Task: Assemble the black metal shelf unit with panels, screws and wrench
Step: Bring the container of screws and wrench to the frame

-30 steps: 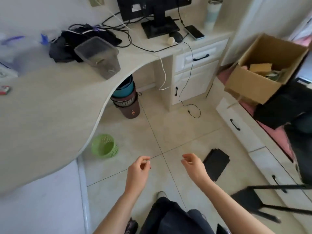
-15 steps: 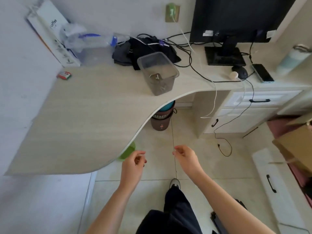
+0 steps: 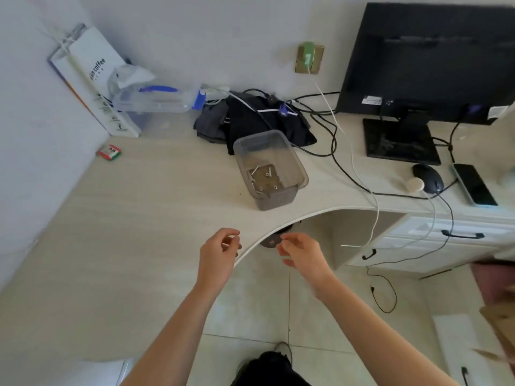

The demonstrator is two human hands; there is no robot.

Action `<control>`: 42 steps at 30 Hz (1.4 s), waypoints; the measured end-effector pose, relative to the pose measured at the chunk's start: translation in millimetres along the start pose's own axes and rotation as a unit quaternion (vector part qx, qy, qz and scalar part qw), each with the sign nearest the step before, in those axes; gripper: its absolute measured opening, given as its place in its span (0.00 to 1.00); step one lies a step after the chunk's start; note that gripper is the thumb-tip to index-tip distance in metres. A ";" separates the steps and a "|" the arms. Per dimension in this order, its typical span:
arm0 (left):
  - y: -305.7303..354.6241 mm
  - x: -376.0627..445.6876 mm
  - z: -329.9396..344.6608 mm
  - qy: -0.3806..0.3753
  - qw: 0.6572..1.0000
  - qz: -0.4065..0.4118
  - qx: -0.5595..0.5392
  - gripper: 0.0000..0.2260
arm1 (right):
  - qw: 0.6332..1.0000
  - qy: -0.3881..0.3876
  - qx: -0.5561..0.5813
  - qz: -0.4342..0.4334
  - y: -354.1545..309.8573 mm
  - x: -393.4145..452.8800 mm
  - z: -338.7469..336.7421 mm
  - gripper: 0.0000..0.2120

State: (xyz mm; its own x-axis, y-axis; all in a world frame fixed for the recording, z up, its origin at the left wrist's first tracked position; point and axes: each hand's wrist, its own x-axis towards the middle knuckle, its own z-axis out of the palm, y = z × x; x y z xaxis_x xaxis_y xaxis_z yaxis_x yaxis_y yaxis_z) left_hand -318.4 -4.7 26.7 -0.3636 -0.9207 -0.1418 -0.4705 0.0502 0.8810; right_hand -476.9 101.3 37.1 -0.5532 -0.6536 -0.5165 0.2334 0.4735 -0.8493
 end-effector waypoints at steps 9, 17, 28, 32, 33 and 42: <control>46.2 155.3 16.3 -0.015 0.993 0.096 0.063 0.05 | 0.925 0.023 0.338 0.174 -50.2 78.4 -2.6 0.04; 65.1 255.2 30.8 -0.028 0.960 0.191 0.201 0.13 | 0.888 0.056 0.395 0.230 -59.9 111.3 2.3 0.06; 74.4 307.9 56.1 -0.145 0.937 0.159 0.275 0.23 | 0.885 0.055 0.413 0.205 -59.3 126.6 11.7 0.09; 76.3 308.6 58.4 -0.147 0.945 0.136 0.260 0.23 | 0.896 0.060 0.399 0.186 -61.4 126.1 12.0 0.10; 75.9 308.0 58.7 -0.148 0.946 0.133 0.257 0.23 | 0.897 0.059 0.397 0.182 -62.1 125.5 12.0 0.09; 64.3 301.6 47.2 -0.135 0.962 0.080 0.223 0.18 | 0.902 0.084 0.382 0.184 -59.4 114.3 6.1 0.07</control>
State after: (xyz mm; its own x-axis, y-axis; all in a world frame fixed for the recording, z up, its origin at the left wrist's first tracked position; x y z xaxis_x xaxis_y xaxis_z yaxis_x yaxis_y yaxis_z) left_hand -496.2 -260.9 19.3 -0.6277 -0.7561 -0.1854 -0.6674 0.4000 0.6282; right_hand -549.1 -5.1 27.9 -0.4236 -0.4064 -0.8095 0.8734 0.0538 -0.4840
